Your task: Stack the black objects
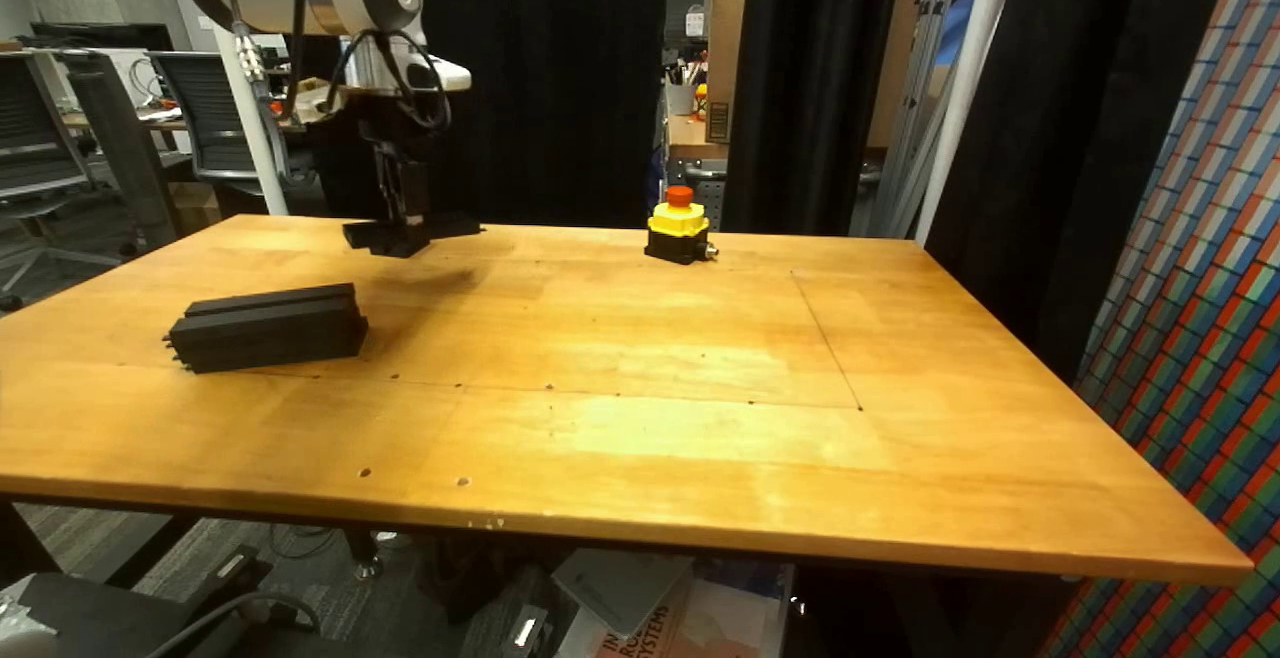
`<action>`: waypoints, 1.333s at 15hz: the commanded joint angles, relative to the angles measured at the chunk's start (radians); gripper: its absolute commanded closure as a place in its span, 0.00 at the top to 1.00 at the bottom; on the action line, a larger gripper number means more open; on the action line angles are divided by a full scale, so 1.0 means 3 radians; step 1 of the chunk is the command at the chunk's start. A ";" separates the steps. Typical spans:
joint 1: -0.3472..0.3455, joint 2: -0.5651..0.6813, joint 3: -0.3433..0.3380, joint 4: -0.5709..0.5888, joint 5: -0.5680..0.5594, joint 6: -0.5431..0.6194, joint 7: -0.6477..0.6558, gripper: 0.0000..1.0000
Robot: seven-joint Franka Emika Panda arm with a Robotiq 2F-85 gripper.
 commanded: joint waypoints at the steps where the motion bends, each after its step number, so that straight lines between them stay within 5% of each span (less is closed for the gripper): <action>1: 0.0104 -0.0424 0.0070 -0.0523 -0.0105 0.0267 0.0602 0.45; 12: 0.0188 -0.0940 0.0478 -0.1268 -0.0489 0.0449 0.2145 0.45; 20: 0.0134 -0.1104 0.0694 -0.1550 -0.0407 0.0517 0.2279 0.45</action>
